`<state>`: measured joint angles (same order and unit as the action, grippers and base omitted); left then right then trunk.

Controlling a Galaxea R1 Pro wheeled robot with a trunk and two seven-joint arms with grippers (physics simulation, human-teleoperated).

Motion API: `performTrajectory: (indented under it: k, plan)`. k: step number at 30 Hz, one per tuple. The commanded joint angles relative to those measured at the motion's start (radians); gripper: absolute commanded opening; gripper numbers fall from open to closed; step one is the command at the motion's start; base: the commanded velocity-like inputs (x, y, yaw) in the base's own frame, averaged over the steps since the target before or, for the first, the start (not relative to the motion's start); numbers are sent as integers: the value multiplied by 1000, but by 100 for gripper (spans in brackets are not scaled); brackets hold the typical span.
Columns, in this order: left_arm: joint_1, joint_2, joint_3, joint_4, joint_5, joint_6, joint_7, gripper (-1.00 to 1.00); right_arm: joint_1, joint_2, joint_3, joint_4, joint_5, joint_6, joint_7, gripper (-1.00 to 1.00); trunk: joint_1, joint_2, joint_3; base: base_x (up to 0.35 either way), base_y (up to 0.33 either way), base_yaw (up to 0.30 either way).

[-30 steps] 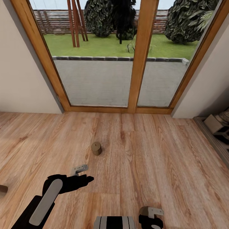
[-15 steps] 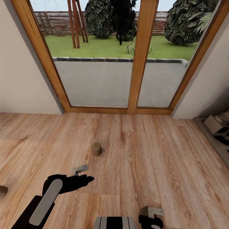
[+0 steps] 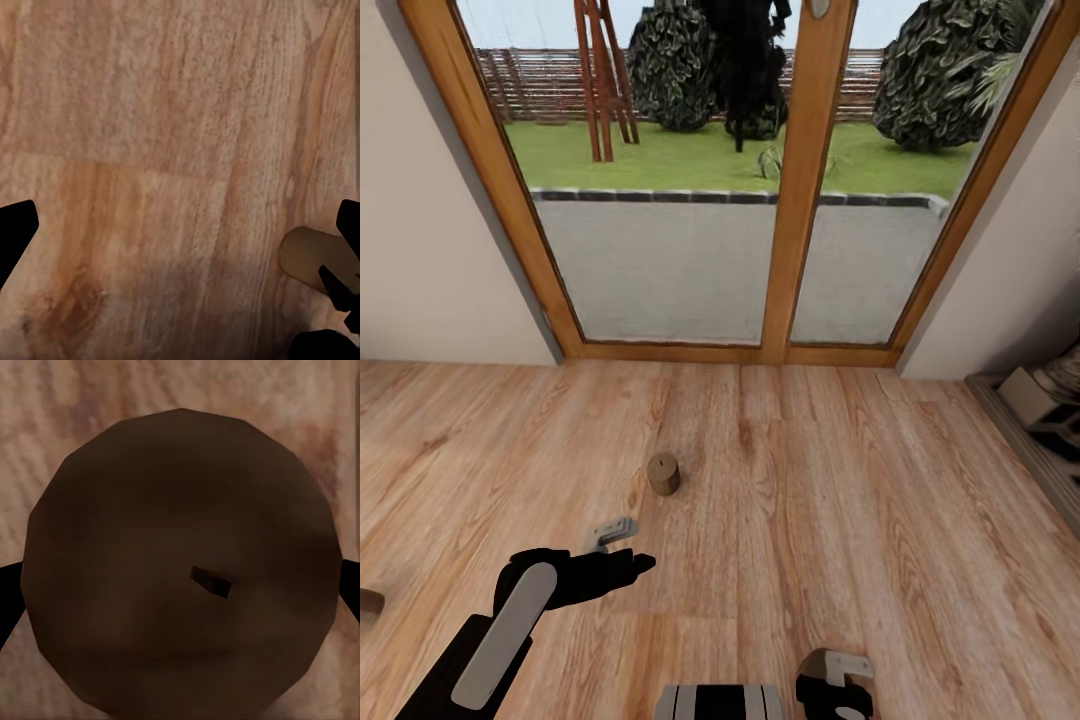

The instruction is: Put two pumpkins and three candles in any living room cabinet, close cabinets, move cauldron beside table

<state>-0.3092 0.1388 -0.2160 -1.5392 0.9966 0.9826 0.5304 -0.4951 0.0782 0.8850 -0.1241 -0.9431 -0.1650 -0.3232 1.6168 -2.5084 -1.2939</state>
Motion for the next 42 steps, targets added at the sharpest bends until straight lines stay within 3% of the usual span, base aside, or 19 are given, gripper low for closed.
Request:
performTrajectory:
  k: [1,12,28,42]
  plan:
    - [-1,1,-1,-1,10,1,10,100,0,0,8,0,-13,-4,-4,-100,-1,0,3,0,0,0]
    - [-1,1,-2,-1,10,1,11,100,0,0,8,0,-13,-4,-4,-100,-1,0,11,0,0,0]
    - [-1,0,-3,19,2,-1,20,100,0,-1,6,-9,-9,-7,-4,-100,-9,4,73,0,0,0]
    - [-7,-1,-2,92,-2,-3,26,100,0,-2,5,-13,-10,-17,-8,-100,-15,7,127,0,0,0]
